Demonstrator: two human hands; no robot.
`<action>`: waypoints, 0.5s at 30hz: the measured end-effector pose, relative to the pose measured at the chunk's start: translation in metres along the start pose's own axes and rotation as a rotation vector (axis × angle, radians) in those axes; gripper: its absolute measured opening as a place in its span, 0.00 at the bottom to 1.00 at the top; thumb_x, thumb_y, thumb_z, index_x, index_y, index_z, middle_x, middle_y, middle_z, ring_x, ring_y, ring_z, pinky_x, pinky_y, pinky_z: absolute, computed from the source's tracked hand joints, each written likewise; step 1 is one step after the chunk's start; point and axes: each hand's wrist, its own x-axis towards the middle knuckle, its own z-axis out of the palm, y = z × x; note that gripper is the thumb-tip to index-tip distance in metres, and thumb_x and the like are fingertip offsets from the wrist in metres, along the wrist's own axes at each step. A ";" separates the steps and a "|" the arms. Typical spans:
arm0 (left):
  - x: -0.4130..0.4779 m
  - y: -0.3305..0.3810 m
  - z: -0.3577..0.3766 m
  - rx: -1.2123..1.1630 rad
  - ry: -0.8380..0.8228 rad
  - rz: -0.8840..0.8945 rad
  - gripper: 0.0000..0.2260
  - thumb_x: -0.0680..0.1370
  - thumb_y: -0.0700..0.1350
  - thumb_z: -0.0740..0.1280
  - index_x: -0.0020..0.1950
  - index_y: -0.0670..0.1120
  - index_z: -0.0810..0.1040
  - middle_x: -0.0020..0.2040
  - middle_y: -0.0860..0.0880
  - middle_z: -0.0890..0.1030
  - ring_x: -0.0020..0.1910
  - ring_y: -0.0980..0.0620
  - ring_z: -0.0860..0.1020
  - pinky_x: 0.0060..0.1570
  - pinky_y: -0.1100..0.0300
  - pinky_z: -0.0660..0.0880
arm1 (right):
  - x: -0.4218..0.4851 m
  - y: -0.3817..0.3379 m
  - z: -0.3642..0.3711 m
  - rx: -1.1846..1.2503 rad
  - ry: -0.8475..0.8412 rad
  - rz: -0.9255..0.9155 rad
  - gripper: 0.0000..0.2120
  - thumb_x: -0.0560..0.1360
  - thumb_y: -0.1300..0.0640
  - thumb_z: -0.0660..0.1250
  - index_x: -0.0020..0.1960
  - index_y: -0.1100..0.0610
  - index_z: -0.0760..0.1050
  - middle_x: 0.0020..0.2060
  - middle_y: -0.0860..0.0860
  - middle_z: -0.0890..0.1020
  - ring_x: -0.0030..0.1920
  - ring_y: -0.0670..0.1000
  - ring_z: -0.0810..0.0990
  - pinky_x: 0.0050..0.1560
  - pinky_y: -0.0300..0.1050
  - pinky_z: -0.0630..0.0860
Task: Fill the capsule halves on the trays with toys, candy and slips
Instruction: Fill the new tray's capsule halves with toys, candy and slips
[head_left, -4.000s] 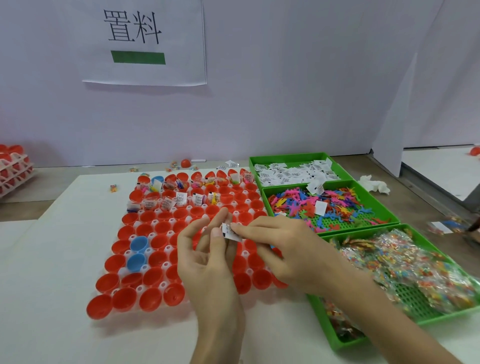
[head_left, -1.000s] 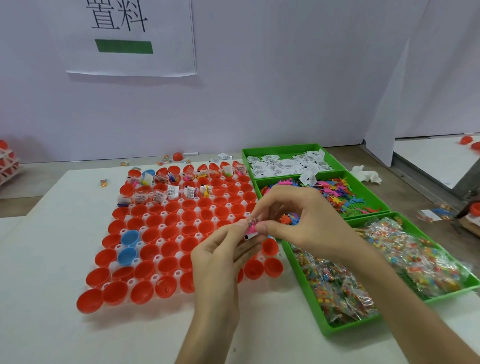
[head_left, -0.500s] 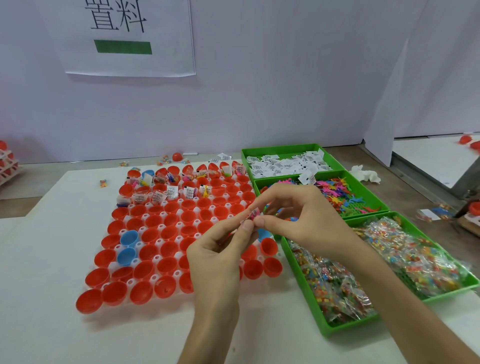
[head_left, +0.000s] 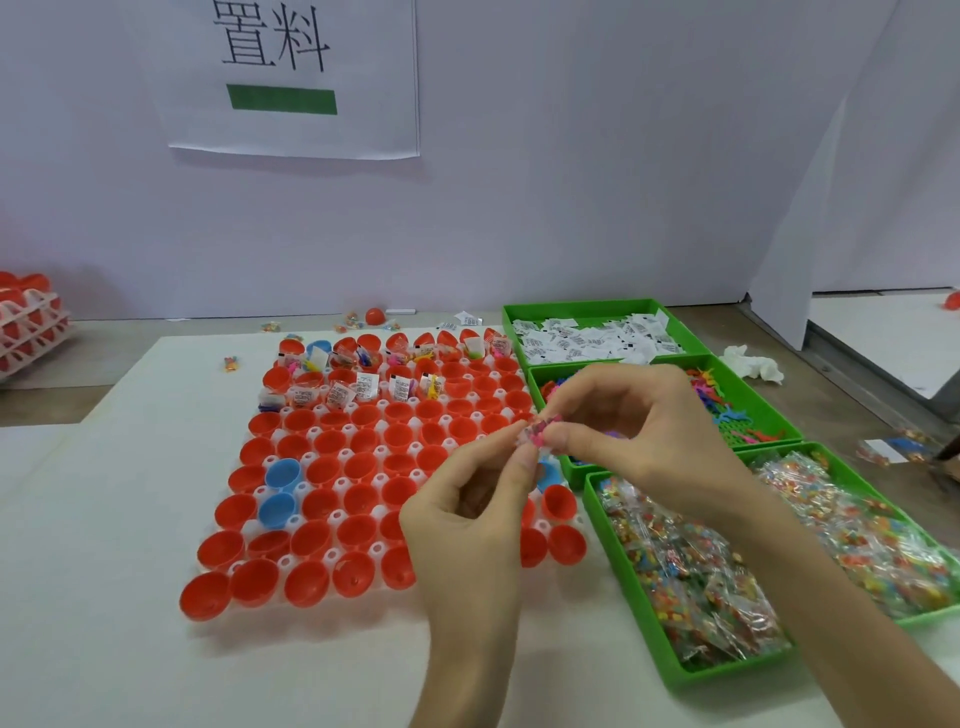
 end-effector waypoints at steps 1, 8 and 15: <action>-0.001 0.000 0.000 0.062 0.019 0.055 0.11 0.75 0.36 0.73 0.46 0.53 0.87 0.41 0.51 0.87 0.41 0.54 0.85 0.41 0.67 0.79 | 0.005 -0.001 -0.004 -0.013 0.014 0.010 0.04 0.72 0.64 0.76 0.46 0.58 0.83 0.40 0.52 0.87 0.42 0.52 0.86 0.46 0.44 0.83; -0.014 0.000 0.005 0.217 -0.051 0.198 0.11 0.76 0.37 0.71 0.46 0.54 0.83 0.39 0.53 0.83 0.37 0.50 0.82 0.36 0.62 0.78 | 0.083 0.012 -0.008 -0.424 0.018 0.049 0.03 0.72 0.58 0.77 0.44 0.56 0.84 0.36 0.47 0.86 0.37 0.44 0.84 0.41 0.35 0.78; -0.010 -0.004 0.004 0.212 -0.082 0.234 0.10 0.74 0.39 0.69 0.45 0.55 0.82 0.36 0.54 0.82 0.34 0.51 0.81 0.36 0.64 0.77 | 0.141 0.056 0.026 -0.618 -0.112 0.088 0.01 0.72 0.57 0.76 0.44 0.54 0.85 0.37 0.43 0.84 0.37 0.38 0.81 0.42 0.33 0.78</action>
